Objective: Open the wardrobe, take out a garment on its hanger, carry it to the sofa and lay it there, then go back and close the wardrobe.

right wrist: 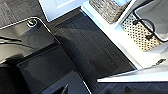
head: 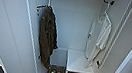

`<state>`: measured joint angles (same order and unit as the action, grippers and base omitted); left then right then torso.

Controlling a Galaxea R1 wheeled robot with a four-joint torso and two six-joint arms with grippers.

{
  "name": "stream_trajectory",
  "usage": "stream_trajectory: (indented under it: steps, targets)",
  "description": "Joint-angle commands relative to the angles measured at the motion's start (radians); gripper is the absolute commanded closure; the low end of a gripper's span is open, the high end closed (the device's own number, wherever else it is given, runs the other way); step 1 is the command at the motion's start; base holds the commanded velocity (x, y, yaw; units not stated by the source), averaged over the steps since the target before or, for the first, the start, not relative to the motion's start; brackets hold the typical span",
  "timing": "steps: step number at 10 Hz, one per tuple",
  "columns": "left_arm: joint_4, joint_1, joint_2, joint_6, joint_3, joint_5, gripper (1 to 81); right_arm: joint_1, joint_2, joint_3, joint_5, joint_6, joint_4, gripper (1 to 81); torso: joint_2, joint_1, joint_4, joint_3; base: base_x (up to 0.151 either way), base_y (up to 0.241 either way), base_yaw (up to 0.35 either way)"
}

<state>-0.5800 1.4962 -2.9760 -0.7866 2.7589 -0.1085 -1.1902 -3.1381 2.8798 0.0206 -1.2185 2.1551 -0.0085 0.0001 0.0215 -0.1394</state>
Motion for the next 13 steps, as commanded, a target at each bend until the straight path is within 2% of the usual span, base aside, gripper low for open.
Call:
stream_trajectory:
  steps: [1, 2, 4, 6, 9, 12, 13]
  targets:
    - [-0.008, -0.032, -0.008, 0.003, 0.007, 0.056, 1.0, 0.125, -0.019, 0.01, 0.051, 0.005, 0.132, 1.0, 0.0, 0.0, 0.0, 0.0, 0.0, 0.0, 0.0]
    - [-0.006, -0.032, -0.012, 0.003, 0.007, 0.061, 1.0, 0.149, -0.033, 0.018, 0.061, 0.007, 0.169, 1.0, 0.0, 0.0, 0.0, 0.0, 0.0, 0.0, 0.0]
    - [-0.008, -0.03, -0.011, 0.001, 0.007, 0.064, 1.0, 0.204, -0.091, 0.128, 0.071, 0.007, 0.235, 1.0, 0.0, 0.0, 0.0, 0.0, 0.0, 0.0, 0.0]
    - [-0.006, -0.032, -0.011, 0.001, 0.007, 0.062, 1.0, 0.247, -0.091, 0.182, 0.085, 0.005, 0.255, 1.0, 0.0, 0.0, 0.0, 0.0, 0.0, 0.0, 0.0]
    - [-0.006, -0.033, -0.016, 0.003, 0.007, 0.062, 1.0, 0.264, -0.091, 0.193, 0.35, 0.004, 0.232, 1.0, 0.0, 0.001, 0.0, -0.001, 0.0, 0.0, 0.0]
    - [-0.008, -0.035, -0.016, 0.003, 0.007, 0.062, 1.0, 0.257, -0.091, 0.226, 0.366, 0.005, 0.146, 1.0, 0.0, 0.001, 0.0, -0.002, 0.0, 0.0, 0.0]
    - [-0.009, -0.037, -0.016, 0.003, 0.007, 0.061, 1.0, 0.243, -0.091, 0.22, 0.348, 0.005, 0.108, 1.0, 0.0, 0.001, 0.0, -0.002, 0.0, 0.0, 0.0]
